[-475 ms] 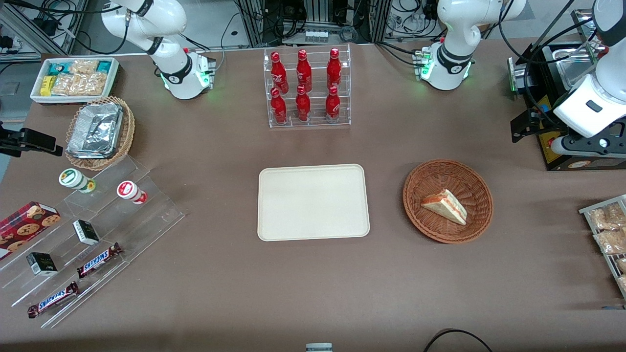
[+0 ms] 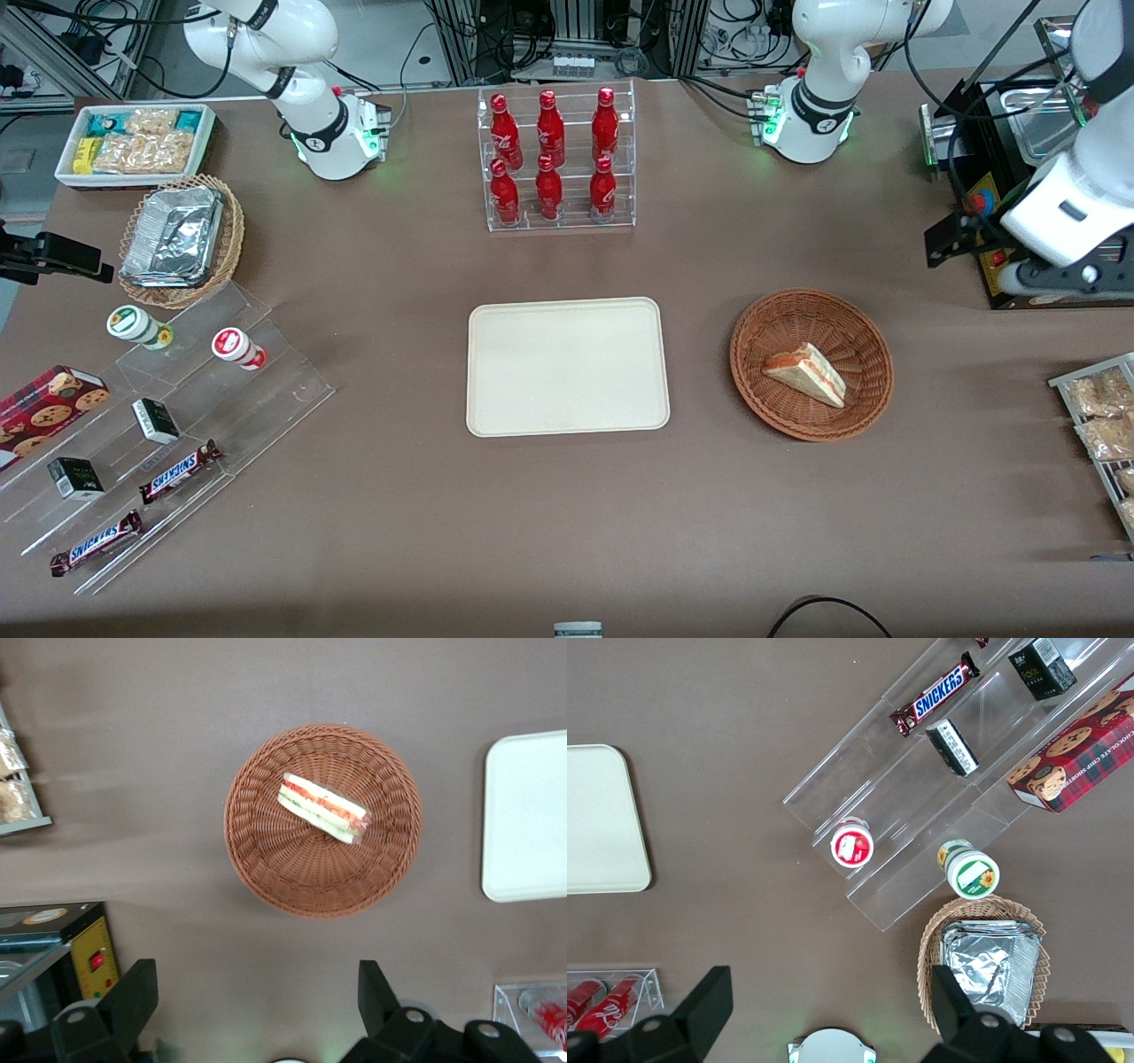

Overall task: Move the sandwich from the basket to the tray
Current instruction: 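Move the left gripper over the wrapped sandwich in the wicker basket, then lower the left gripper and close it on the wrapped sandwich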

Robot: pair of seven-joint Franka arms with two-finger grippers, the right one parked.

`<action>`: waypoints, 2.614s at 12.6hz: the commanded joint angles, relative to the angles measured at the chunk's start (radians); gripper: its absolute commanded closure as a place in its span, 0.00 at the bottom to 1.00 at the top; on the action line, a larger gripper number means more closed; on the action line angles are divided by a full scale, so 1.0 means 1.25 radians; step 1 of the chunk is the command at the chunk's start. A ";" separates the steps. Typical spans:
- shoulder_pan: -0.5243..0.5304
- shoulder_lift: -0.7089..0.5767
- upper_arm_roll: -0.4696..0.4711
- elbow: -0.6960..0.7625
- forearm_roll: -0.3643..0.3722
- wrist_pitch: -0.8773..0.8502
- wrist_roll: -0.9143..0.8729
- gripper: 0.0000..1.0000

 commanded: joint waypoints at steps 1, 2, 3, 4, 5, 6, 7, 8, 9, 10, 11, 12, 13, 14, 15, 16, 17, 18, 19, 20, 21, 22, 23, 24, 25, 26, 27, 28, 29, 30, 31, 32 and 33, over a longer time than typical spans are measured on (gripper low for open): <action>-0.006 0.004 -0.009 -0.107 0.008 0.112 -0.108 0.00; -0.028 0.007 -0.009 -0.152 0.008 0.178 -0.189 0.00; -0.045 0.015 -0.009 -0.195 0.009 0.242 -0.270 0.00; -0.049 0.019 -0.009 -0.242 0.009 0.312 -0.336 0.00; -0.050 0.017 -0.010 -0.291 0.008 0.379 -0.397 0.00; -0.052 0.012 -0.010 -0.329 0.008 0.426 -0.462 0.00; -0.061 0.010 -0.010 -0.351 0.002 0.451 -0.498 0.00; -0.061 0.014 -0.010 -0.367 -0.003 0.478 -0.534 0.00; -0.062 0.020 -0.011 -0.388 -0.009 0.517 -0.573 0.00; -0.062 0.030 -0.011 -0.414 -0.030 0.572 -0.599 0.00; -0.067 0.039 -0.011 -0.446 -0.052 0.635 -0.638 0.00; -0.077 0.054 -0.011 -0.464 -0.053 0.686 -0.681 0.00; -0.090 0.077 -0.010 -0.466 -0.053 0.710 -0.718 0.00; -0.100 0.098 -0.010 -0.466 -0.053 0.736 -0.744 0.00; -0.101 0.110 -0.010 -0.467 -0.053 0.752 -0.758 0.00; -0.101 0.120 -0.010 -0.468 -0.053 0.754 -0.759 0.00; -0.101 0.129 -0.009 -0.468 -0.051 0.756 -0.759 0.00; -0.101 0.138 -0.009 -0.468 -0.051 0.756 -0.759 0.00; -0.101 0.139 -0.009 -0.468 -0.051 0.756 -0.759 0.00; -0.100 0.142 -0.009 -0.468 -0.051 0.757 -0.759 0.00; -0.100 0.152 -0.007 -0.467 -0.051 0.757 -0.759 0.00; -0.100 0.162 -0.007 -0.467 -0.051 0.758 -0.759 0.00; -0.100 0.167 -0.007 -0.467 -0.051 0.764 -0.759 0.00; -0.099 0.173 -0.006 -0.467 -0.051 0.767 -0.759 0.00; -0.099 0.177 -0.006 -0.467 -0.049 0.768 -0.759 0.01; -0.098 0.185 -0.004 -0.465 -0.051 0.768 -0.759 0.07; -0.095 0.187 -0.002 -0.462 -0.051 0.768 -0.759 0.21; -0.094 0.188 -0.002 -0.461 -0.051 0.768 -0.759 0.35; -0.094 0.193 -0.002 -0.461 -0.051 0.768 -0.759 0.54; -0.094 0.196 -0.001 -0.460 -0.049 0.768 -0.759 0.81; -0.094 0.198 -0.001 -0.458 -0.048 0.768 -0.759 1.00; -0.093 0.197 -0.001 -0.457 -0.048 0.768 -0.759 1.00; -0.094 0.193 -0.001 -0.452 -0.048 0.764 -0.759 1.00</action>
